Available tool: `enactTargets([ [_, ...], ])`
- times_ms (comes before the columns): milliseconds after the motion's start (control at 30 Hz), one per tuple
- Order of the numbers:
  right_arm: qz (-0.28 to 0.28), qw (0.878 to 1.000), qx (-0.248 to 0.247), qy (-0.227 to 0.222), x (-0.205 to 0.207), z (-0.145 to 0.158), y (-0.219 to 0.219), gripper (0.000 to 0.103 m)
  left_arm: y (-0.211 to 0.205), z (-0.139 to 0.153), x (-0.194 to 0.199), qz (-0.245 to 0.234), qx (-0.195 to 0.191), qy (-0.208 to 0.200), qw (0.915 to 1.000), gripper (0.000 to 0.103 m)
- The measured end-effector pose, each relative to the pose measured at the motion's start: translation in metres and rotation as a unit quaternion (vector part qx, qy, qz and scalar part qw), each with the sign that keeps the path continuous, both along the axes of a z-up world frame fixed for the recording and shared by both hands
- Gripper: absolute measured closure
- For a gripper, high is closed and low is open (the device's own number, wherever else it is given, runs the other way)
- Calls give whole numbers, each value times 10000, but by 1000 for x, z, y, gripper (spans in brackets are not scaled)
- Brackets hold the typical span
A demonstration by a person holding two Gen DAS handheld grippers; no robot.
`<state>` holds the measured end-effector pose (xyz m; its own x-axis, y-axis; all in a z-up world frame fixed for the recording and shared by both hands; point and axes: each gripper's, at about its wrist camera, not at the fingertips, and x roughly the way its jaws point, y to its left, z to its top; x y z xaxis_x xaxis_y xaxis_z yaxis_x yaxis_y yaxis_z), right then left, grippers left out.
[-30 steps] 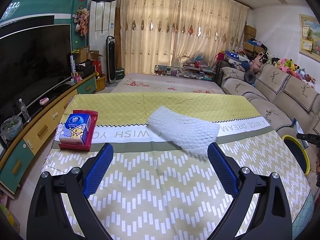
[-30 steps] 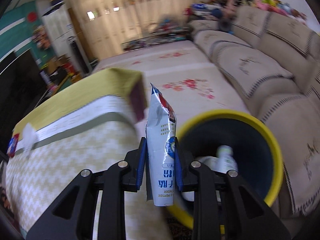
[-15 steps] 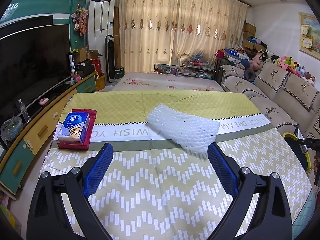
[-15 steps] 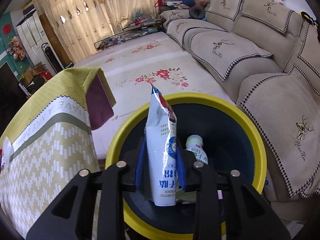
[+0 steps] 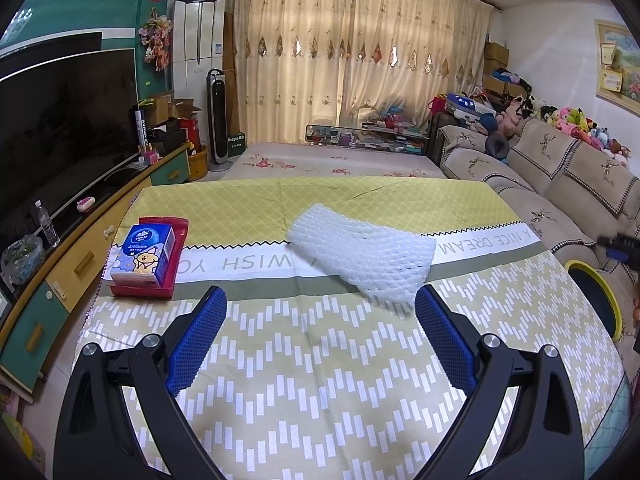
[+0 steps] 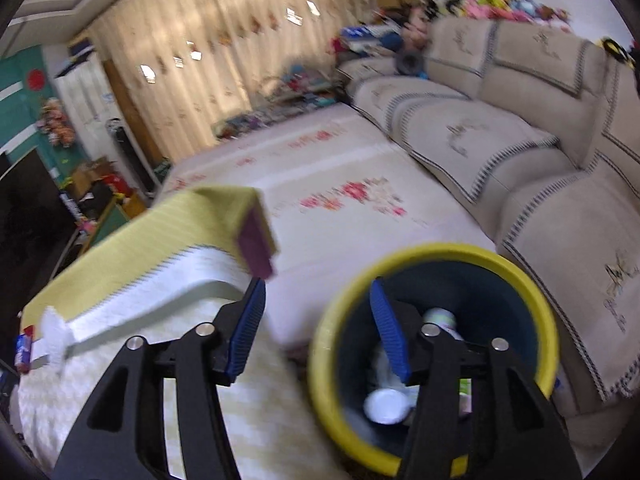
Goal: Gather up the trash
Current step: 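Carry the white tube over the bin and open the right tool, then grasp the white foam net with the left tool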
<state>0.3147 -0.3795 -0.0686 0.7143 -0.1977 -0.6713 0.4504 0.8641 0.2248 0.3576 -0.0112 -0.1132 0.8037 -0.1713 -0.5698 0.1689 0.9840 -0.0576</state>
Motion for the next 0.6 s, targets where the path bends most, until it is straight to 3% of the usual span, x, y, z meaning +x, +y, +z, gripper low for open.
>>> enactTargets([
  [100, 324, 9992, -166, -170, 17, 10, 33, 47, -3, -1, 2, -35, 22, 30, 10000, 9],
  [233, 696, 9962, -523, -43, 31, 7, 67, 47, -9, -7, 11, -208, -242, 354, 9989, 9],
  [467, 696, 9920, -1045, 89, 32, -1, 86, 46, -37, -5, 35, -217, -108, 816, 9964, 9],
  [600, 809, 9893, -1205, 115, 33, -5, 95, 46, -45, -15, 75, 70, -336, 1447, 9889, 9],
])
